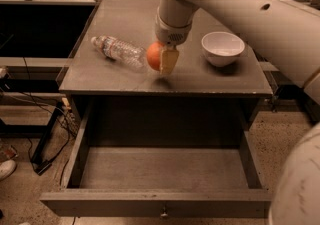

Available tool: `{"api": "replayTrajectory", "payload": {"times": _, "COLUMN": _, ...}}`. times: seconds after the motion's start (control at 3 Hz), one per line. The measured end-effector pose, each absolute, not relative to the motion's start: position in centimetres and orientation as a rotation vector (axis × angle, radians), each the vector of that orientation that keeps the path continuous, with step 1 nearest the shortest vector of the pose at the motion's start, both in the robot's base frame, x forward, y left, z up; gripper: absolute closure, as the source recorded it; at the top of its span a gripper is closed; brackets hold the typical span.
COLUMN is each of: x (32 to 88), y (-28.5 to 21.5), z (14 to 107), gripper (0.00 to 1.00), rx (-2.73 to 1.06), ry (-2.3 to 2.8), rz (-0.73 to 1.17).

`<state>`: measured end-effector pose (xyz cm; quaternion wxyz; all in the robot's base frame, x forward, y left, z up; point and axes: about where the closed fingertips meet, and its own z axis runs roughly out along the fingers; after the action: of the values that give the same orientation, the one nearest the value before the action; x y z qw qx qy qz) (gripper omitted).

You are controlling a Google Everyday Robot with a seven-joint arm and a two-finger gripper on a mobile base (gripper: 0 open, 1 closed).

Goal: Pick orange from top drawer and place on counter

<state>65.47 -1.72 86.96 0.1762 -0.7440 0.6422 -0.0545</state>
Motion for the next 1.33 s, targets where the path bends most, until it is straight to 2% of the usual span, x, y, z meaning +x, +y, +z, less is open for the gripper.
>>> {"api": "replayTrajectory", "payload": {"times": 0.67, "x": 66.4, "y": -1.4, "z": 85.0, "gripper": 1.0, "rx": -2.176, "ry": 1.808, "rz": -0.145}}
{"api": "replayTrajectory", "payload": {"times": 1.33, "x": 67.6, "y": -4.9, "z": 84.2, "gripper": 1.0, "rx": -2.151, "ry": 1.89, "rz": -0.186}}
